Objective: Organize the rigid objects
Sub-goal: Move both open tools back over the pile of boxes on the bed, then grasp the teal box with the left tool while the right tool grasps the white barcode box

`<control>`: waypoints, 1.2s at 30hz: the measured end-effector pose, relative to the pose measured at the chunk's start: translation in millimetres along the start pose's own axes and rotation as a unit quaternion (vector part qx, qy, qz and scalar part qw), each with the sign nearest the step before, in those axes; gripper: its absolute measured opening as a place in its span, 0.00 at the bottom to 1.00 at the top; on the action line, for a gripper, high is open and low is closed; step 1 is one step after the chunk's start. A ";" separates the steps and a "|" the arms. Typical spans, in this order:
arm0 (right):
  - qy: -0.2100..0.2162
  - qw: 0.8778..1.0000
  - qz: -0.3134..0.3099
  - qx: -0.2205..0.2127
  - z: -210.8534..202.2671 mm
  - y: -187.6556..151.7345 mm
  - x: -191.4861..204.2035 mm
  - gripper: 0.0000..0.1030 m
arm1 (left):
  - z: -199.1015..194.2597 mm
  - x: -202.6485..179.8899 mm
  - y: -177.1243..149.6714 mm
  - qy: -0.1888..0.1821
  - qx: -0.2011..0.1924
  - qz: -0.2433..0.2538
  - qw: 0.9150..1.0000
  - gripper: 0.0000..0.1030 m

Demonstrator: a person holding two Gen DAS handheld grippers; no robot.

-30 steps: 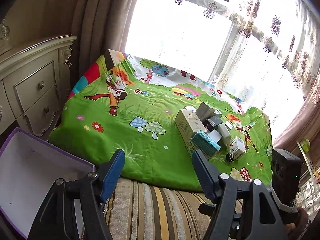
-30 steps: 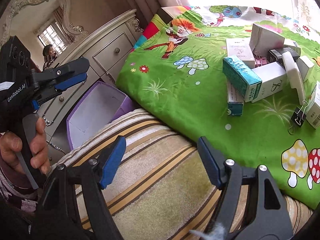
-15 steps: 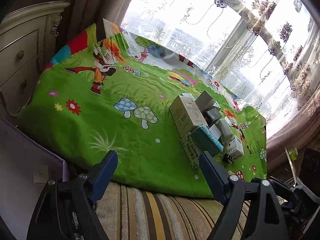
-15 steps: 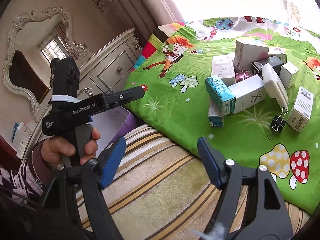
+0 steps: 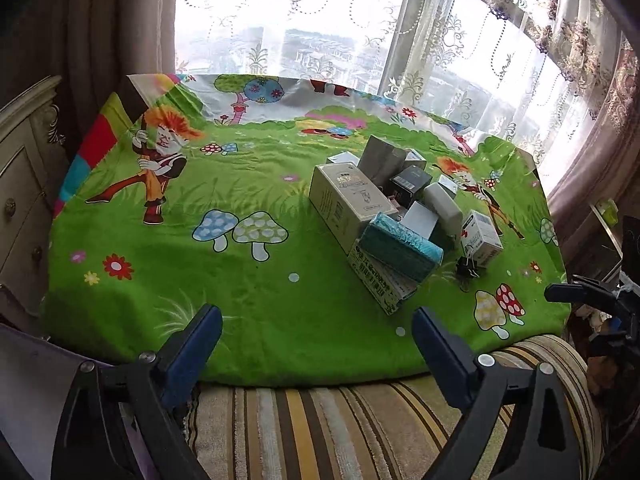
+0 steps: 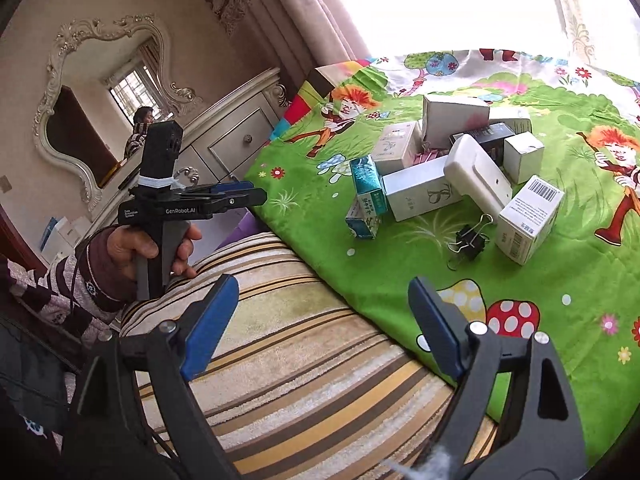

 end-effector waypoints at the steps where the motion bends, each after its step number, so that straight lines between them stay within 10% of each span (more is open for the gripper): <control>1: -0.003 1.000 -0.003 -0.001 -0.4 1.1 0.6 0.86 | 2.8 -9.8 7.0 -0.006 -0.003 0.017 1.000 0.99; 14: -0.238 0.967 0.084 -0.024 -12.6 33.3 -86.2 0.88 | 68.2 -68.8 42.0 -0.054 0.019 0.129 0.990 1.00; 28: -0.326 0.924 0.199 0.009 18.8 48.1 -159.1 0.88 | 104.4 -71.4 40.4 -0.072 0.040 0.161 0.983 0.99; 32: -0.343 0.915 0.209 0.014 28.5 51.5 -170.8 0.88 | 106.1 -73.8 38.2 -0.079 0.043 0.166 0.982 0.75; 36: -0.358 0.909 0.211 0.023 35.7 50.2 -179.7 0.77 | 103.9 -71.6 37.1 -0.090 0.038 0.155 0.983 0.73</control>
Point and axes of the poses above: each gripper's, at about its wrist camera, not at the fingertips, and z roughly the way its jaws point, x to its left, y to its top, the point moved 10 cm from there along z, roughly the way its jaws point, and after that the axes turned 6 degrees about z, right-handed, at the moved point
